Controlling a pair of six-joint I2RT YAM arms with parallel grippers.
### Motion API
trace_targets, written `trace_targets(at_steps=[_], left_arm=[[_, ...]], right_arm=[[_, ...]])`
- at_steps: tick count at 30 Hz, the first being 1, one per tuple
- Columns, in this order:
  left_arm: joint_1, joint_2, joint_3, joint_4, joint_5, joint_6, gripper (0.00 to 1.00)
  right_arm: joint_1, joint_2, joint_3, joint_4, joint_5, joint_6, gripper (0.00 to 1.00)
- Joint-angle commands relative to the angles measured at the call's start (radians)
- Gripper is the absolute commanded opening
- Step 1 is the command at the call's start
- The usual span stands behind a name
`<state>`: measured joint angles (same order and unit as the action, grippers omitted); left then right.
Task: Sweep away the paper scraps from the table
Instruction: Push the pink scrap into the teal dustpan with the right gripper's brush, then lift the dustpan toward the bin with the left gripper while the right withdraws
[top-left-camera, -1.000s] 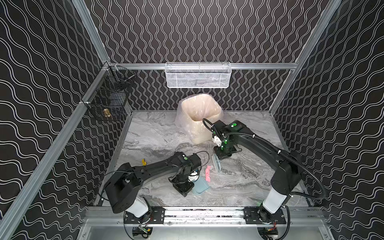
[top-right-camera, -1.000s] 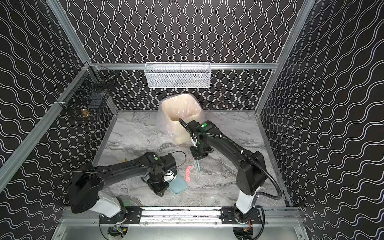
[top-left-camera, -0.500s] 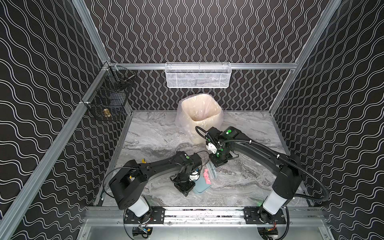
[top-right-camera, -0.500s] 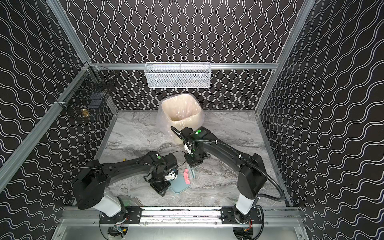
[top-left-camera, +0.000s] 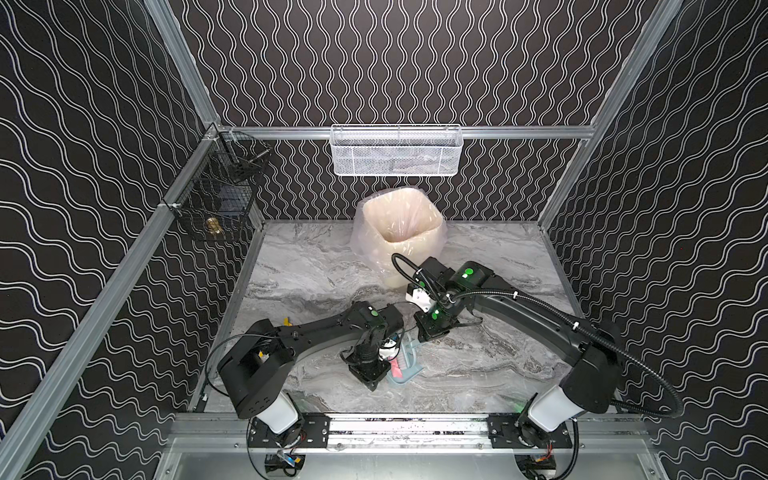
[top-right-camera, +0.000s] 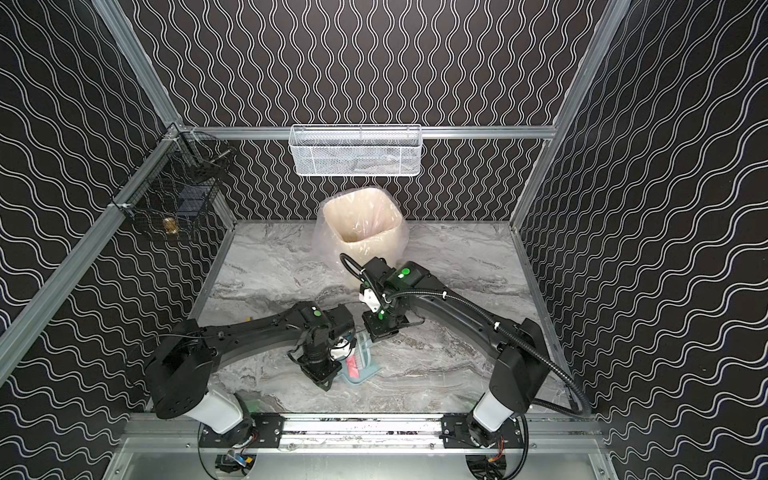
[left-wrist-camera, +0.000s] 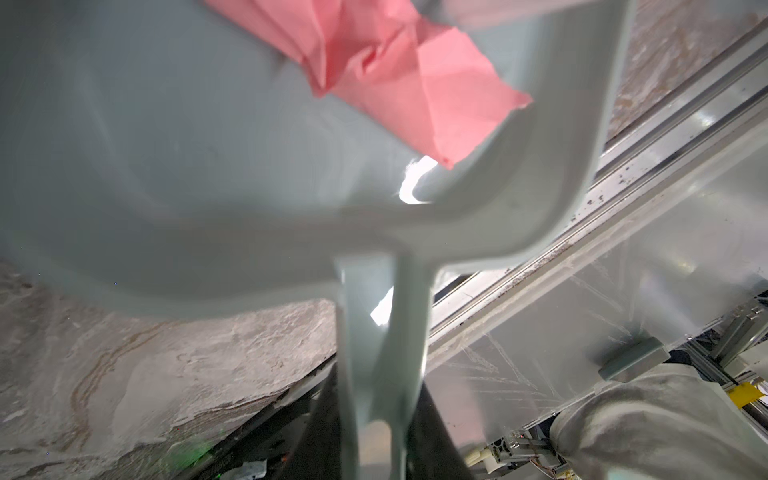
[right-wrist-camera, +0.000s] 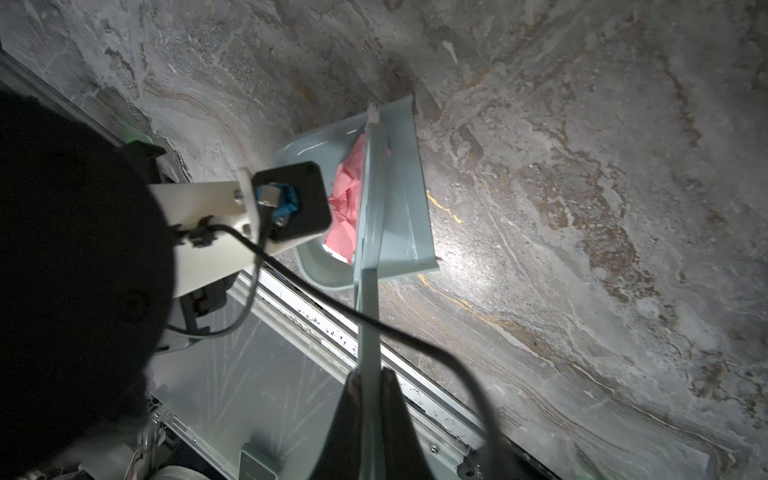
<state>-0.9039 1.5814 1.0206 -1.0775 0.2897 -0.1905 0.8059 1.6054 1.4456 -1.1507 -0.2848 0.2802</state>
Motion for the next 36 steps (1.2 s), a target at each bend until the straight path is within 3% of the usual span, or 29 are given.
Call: trace_targets(at_steps=[1,10,19,27,36], left_arm=[[0.002,-0.025,0.010,0.004,-0.020,-0.032,0.00],[0.002,-0.133,-0.008,0.043,-0.049,-0.092,0.00],[0.001,-0.325,0.027,-0.005,-0.146,-0.149,0.00],[0.002,-0.406,0.233,-0.194,-0.236,-0.211,0.00],[0.020,-0.352,0.536,-0.386,-0.266,-0.248,0.00]], right_arm=[[-0.042,-0.034,-0.011,-0.023,0.017,-0.007,0.00],[-0.206,-0.122,0.044,-0.090,0.008,-0.058,0.00],[-0.362,-0.182,0.033,-0.072,-0.021,-0.087,0.00],[-0.470,-0.225,0.004,-0.069,-0.058,-0.105,0.00],[-0.517,-0.239,0.015,-0.095,-0.085,-0.136,0.00]])
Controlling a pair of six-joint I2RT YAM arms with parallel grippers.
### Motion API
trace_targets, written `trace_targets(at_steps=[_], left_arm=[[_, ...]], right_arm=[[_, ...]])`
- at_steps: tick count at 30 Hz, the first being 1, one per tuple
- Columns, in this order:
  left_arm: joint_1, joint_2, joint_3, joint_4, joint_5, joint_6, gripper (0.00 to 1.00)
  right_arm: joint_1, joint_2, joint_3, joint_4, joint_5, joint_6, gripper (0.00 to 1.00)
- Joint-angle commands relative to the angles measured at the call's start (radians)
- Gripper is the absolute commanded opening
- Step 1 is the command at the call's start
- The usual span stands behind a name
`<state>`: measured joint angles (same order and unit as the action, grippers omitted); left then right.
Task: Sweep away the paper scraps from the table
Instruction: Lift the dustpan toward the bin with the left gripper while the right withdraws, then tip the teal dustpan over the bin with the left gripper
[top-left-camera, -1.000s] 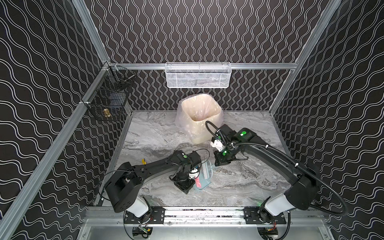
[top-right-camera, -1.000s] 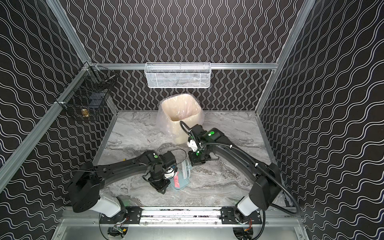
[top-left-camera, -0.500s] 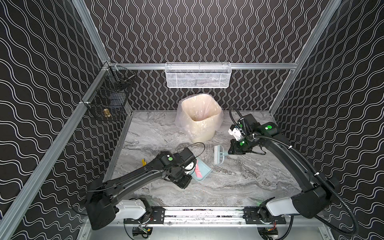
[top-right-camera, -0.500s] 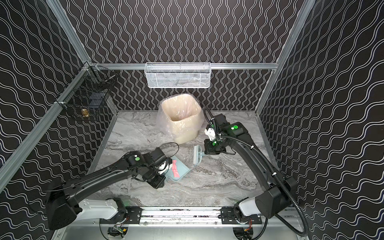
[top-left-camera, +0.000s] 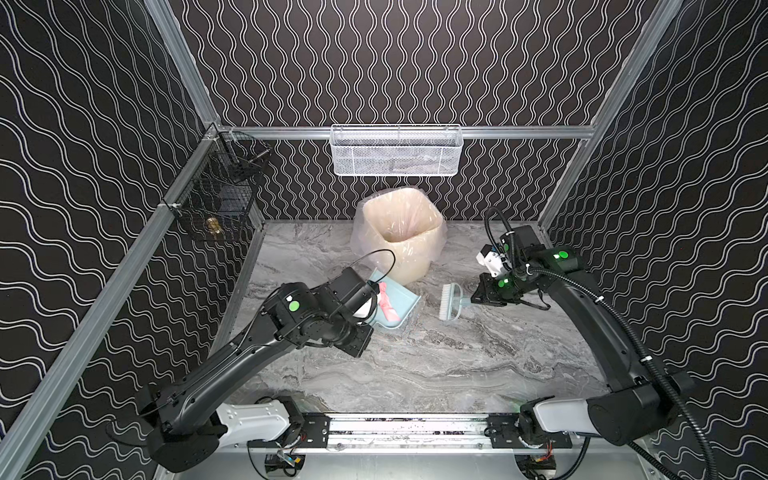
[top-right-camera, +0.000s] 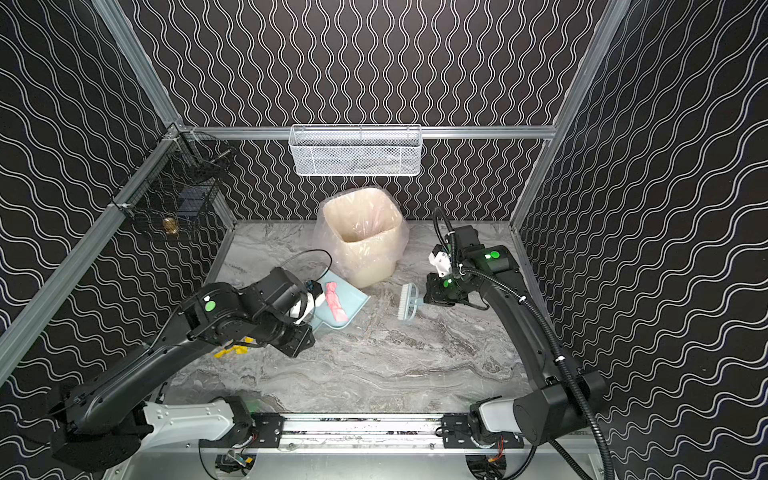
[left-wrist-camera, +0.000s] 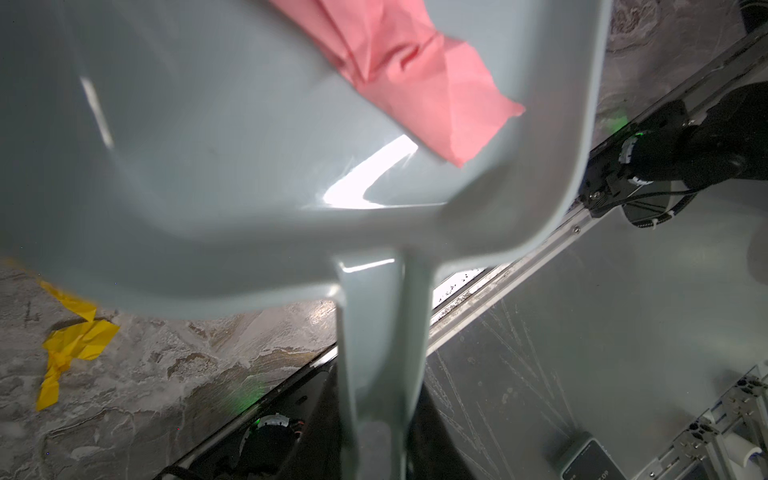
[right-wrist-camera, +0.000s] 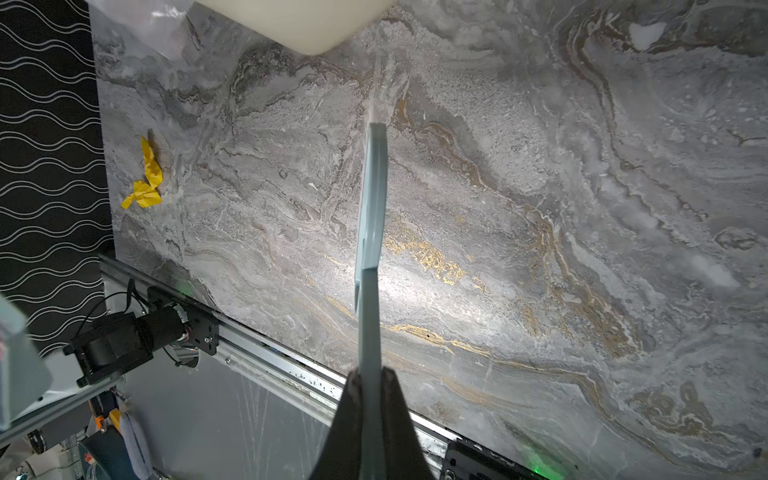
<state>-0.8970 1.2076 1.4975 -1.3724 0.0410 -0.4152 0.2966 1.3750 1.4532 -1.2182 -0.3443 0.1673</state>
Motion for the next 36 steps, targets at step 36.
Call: trace_targets(at_steps=[36], left_arm=[[0.432,0.687,0.905,-0.251,-0.051,0.294,0.00]], right_arm=[[-0.034,-0.099,-0.080,-0.027,-0.072,-0.065,0.00]])
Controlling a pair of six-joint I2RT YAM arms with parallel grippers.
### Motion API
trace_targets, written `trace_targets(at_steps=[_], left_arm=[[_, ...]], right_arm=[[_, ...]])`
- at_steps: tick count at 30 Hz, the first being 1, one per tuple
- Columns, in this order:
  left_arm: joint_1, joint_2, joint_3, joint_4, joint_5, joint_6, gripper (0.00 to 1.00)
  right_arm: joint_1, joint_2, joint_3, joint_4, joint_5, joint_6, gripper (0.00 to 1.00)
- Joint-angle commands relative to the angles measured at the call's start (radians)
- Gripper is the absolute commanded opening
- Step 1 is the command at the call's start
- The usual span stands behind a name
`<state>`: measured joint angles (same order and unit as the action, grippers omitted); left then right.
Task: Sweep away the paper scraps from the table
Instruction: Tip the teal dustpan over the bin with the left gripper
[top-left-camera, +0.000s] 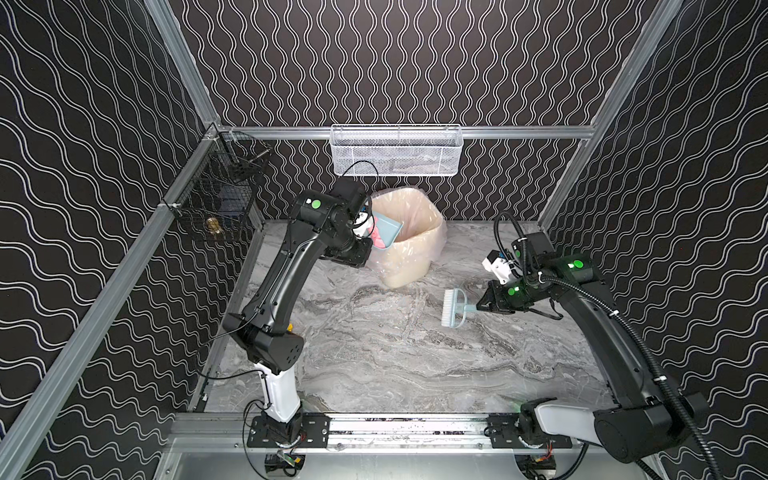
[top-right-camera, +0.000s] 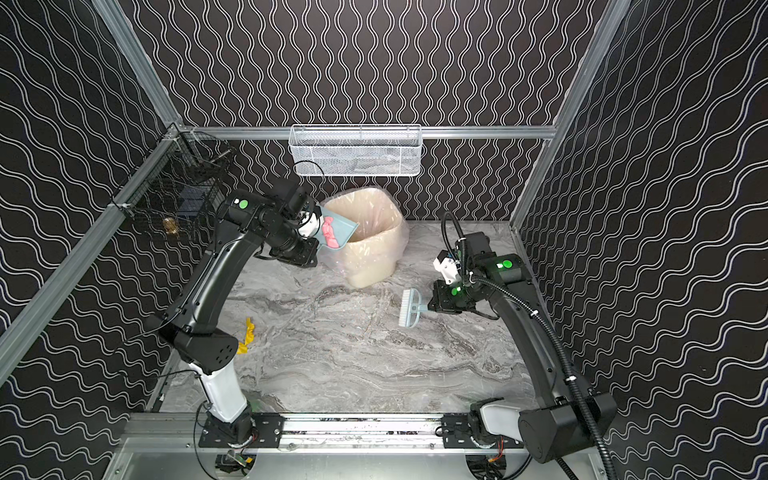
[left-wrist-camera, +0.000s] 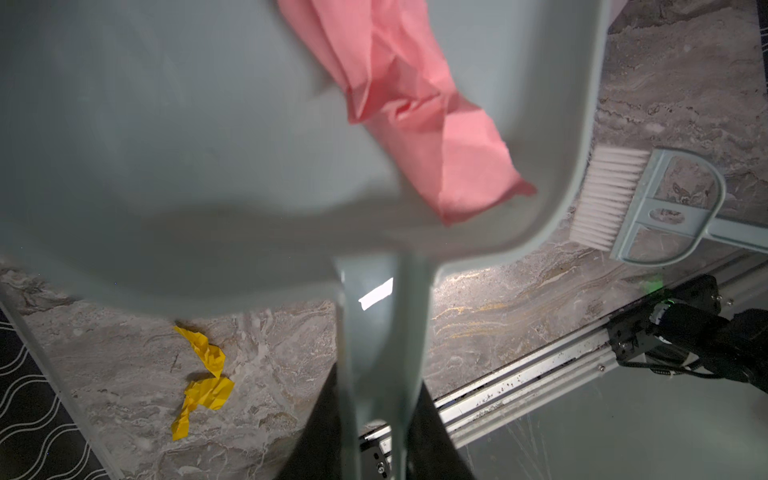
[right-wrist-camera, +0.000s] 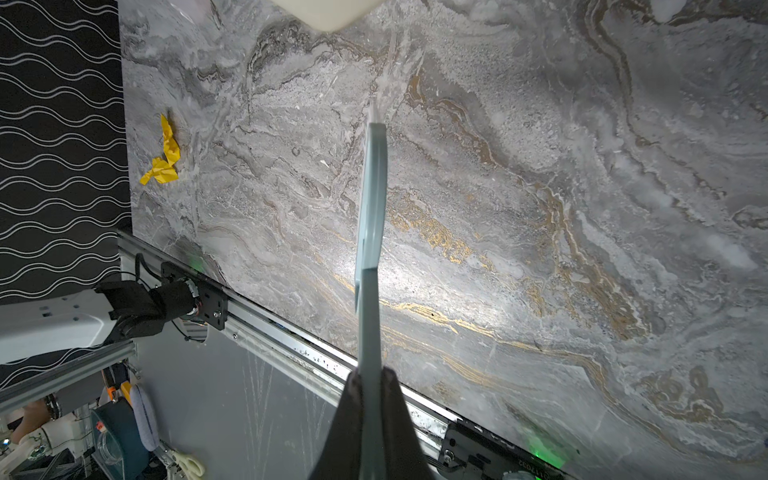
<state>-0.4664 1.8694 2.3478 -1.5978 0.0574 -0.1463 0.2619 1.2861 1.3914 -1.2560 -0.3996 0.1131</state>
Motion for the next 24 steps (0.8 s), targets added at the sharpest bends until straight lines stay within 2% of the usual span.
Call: trace_targets(at_steps=[1,5,16,24], left_arm=[[0.003,0.043,0.084,-0.029,-0.082,0.026,0.00],[-0.002,0.093,0.151,-0.037,-0.130,0.032,0.00],[-0.075,0.199,0.275,-0.046,-0.359,0.068,0.00],[-0.154,0.209,0.273,-0.067,-0.616,0.095,0.00]], right_arm=[[0.000,-0.013,-0.028,0.015,-0.021,-0.009,0.00],[-0.001,-0.018,-0.050,0.015,-0.016,-0.013,0.00],[-0.001,-0.033,-0.093,0.027,-0.021,-0.008,0.00],[0.000,-0.048,-0.132,0.036,-0.033,-0.010,0.00]])
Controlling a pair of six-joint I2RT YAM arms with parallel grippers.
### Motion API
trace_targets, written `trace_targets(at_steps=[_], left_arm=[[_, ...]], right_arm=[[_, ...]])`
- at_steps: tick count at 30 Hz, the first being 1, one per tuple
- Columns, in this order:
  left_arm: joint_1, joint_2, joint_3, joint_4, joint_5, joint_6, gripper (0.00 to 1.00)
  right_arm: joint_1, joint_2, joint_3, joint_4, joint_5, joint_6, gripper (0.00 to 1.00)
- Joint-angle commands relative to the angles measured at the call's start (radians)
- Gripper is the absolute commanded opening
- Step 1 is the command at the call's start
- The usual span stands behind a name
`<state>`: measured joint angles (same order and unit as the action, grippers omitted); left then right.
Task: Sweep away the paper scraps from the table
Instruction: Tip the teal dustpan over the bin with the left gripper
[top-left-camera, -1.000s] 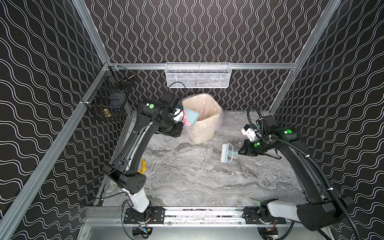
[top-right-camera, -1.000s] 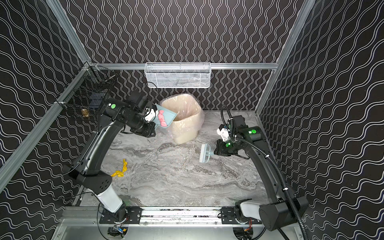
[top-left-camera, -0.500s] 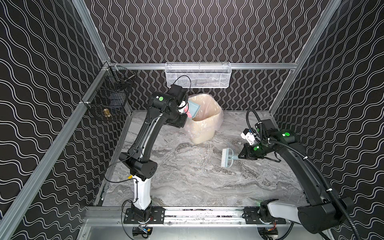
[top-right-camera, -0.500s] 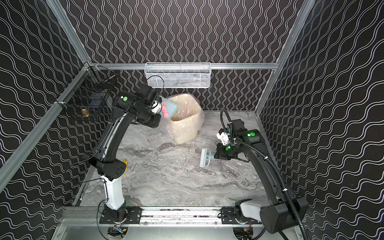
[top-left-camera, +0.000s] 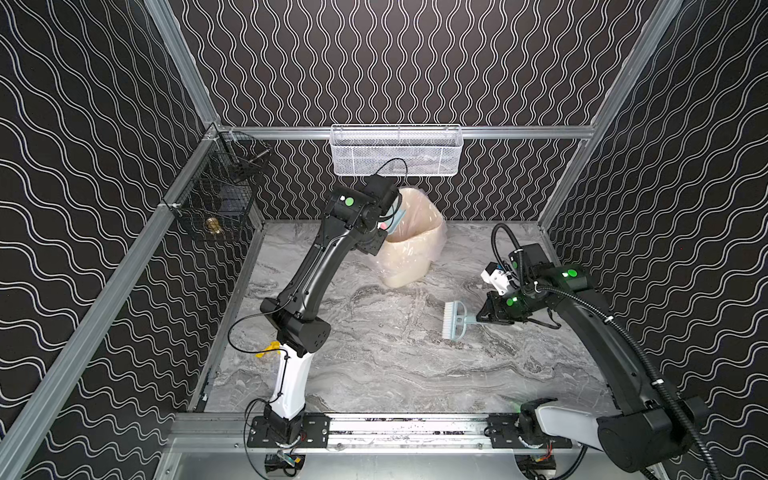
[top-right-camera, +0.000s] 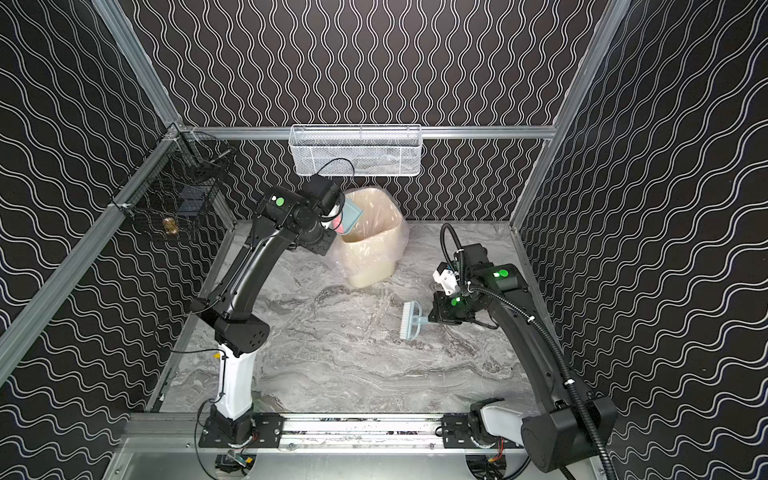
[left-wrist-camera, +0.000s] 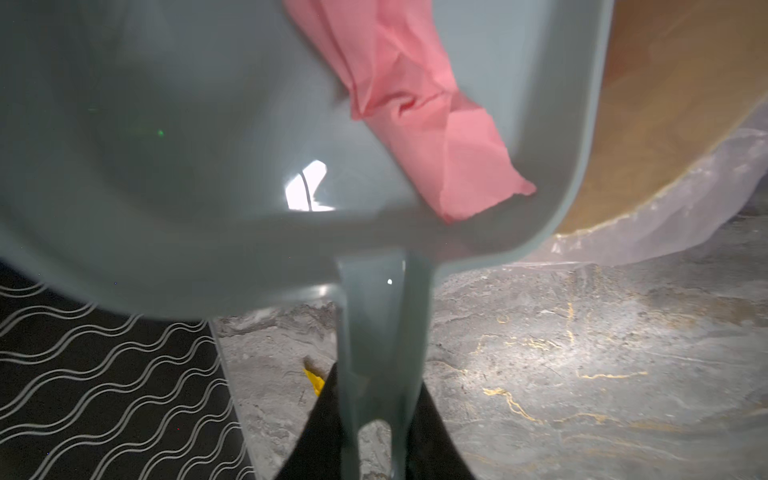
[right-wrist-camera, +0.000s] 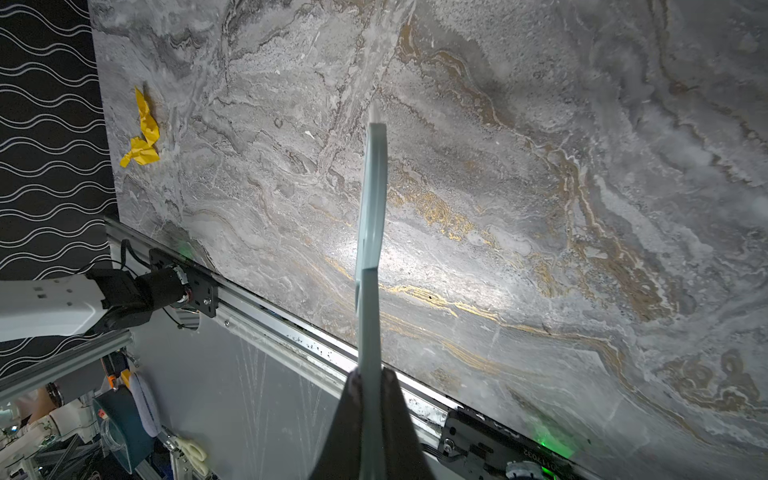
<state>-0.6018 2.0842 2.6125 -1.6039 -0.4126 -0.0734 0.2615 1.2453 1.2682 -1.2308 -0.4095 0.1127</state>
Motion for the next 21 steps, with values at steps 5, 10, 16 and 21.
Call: trace_targets(at_steps=[5,10,16,21], left_arm=[[-0.078,0.002,0.002,-0.062,-0.296,0.049,0.00],[-0.096,0.000,-0.046,-0.066,-0.392,0.068,0.00],[-0.119,-0.001,-0.044,-0.060,-0.484,0.092,0.00],[-0.138,-0.001,-0.068,-0.054,-0.515,0.119,0.00]], right_arm=[[0.000,-0.021,-0.040,0.021,-0.035,-0.011,0.00],[-0.001,-0.032,-0.054,0.031,-0.035,-0.009,0.00],[0.000,-0.057,-0.091,0.057,-0.049,0.004,0.00],[-0.001,-0.063,-0.099,0.068,-0.055,0.009,0.00]])
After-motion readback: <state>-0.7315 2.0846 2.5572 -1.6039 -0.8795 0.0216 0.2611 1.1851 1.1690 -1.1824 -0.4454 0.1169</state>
